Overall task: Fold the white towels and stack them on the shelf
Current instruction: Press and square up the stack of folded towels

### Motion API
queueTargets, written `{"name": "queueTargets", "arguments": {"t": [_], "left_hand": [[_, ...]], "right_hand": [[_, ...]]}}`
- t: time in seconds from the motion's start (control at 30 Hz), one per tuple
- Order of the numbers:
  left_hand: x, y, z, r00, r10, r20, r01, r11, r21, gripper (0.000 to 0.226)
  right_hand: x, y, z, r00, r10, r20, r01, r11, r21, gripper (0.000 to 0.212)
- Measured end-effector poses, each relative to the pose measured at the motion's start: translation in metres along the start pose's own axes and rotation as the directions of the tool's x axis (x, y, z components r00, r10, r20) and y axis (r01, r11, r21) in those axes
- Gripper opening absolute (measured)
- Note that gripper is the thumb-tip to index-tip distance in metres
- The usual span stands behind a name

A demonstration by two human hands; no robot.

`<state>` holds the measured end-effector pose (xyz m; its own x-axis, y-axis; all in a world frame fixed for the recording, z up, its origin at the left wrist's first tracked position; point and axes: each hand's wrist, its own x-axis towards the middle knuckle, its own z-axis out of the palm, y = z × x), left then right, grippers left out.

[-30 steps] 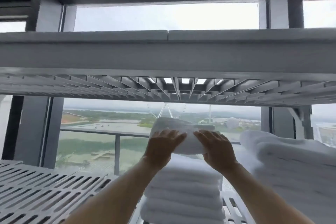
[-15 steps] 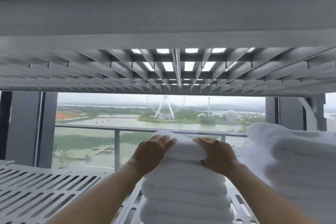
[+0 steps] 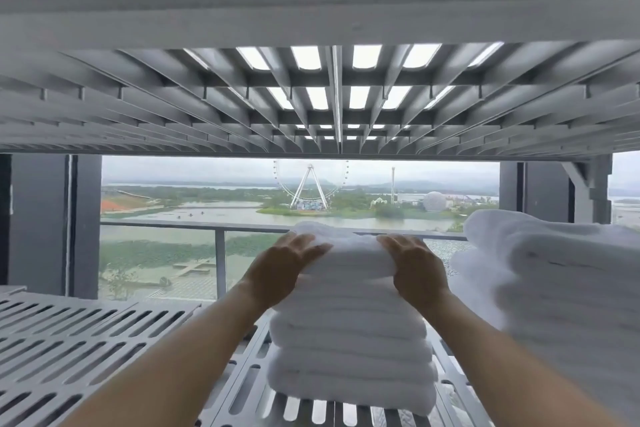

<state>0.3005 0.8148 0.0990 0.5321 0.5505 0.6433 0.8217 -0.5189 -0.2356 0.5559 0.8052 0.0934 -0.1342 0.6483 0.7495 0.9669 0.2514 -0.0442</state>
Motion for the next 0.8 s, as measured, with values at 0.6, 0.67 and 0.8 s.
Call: {"name": "queueTargets", "arguments": {"t": [0.6, 0.67, 0.8], "left_hand": [[-0.028, 0.007, 0.001, 0.979, 0.001, 0.202, -0.055, 0.963, 0.263, 0.104], [-0.027, 0.016, 0.004, 0.985, -0.019, 0.173, -0.031, 0.960, 0.278, 0.104], [-0.021, 0.021, 0.003, 0.982, -0.010, 0.187, -0.043, 0.960, 0.278, 0.096]], "right_hand": [[-0.021, -0.013, -0.004, 0.933, -0.060, 0.355, 0.083, 0.995, -0.051, 0.112], [-0.023, -0.014, -0.001, 0.949, -0.061, 0.308, 0.084, 0.995, -0.061, 0.112], [-0.019, -0.012, -0.003, 0.957, -0.049, 0.284, 0.064, 0.997, -0.043, 0.107]]}}
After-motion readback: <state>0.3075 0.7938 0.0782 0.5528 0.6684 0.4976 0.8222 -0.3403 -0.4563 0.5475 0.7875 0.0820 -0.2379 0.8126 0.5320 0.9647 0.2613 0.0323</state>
